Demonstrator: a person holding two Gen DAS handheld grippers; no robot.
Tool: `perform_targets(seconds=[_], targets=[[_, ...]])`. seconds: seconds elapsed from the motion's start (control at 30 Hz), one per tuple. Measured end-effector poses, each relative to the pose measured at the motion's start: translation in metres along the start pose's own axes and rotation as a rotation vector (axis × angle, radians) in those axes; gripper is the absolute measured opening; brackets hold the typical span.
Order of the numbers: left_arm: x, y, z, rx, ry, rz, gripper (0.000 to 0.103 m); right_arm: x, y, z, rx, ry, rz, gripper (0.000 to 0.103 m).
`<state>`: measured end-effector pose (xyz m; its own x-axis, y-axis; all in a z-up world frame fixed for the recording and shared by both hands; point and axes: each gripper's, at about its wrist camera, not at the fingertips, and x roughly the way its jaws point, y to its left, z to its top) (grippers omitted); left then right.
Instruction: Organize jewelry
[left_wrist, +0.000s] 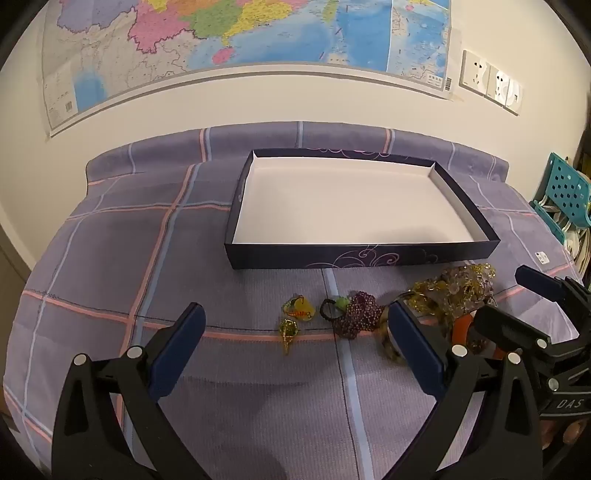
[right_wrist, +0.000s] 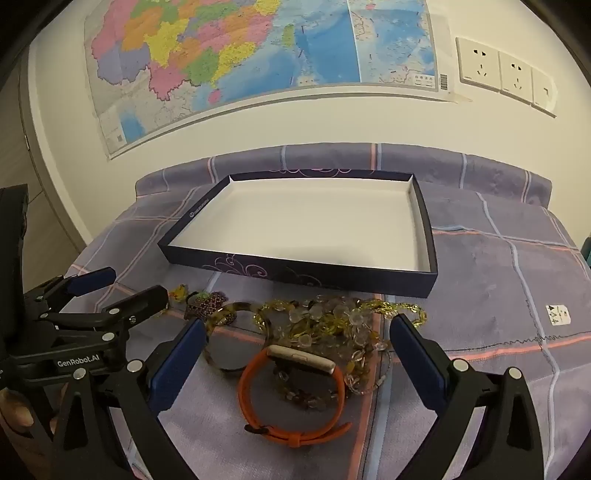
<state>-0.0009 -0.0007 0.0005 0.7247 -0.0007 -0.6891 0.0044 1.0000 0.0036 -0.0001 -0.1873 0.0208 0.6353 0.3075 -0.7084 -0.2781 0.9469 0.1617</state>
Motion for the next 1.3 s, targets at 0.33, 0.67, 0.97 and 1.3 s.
perform_targets(seconds=[0.33, 0.67, 0.97, 1.3], targets=[[-0.0006, 0.0061, -0.0021, -0.018, 0.01, -0.01, 0.097, -0.0065, -0.0015, -0.0008, 0.006, -0.004, 0.014, 0.096], [-0.0011, 0.0056, -0.0008, -0.009, 0.011, -0.005, 0.097, -0.0075, 0.0, 0.0, 0.005, -0.007, 0.013, 0.096], [-0.0018, 0.006, -0.0021, -0.011, 0.009, -0.007, 0.097, -0.0075, -0.0001, -0.001, 0.004, -0.006, 0.016, 0.096], [-0.0025, 0.0063, -0.0017, -0.011, 0.012, -0.006, 0.097, -0.0076, -0.0021, -0.0019, 0.009, -0.005, 0.02, 0.096]])
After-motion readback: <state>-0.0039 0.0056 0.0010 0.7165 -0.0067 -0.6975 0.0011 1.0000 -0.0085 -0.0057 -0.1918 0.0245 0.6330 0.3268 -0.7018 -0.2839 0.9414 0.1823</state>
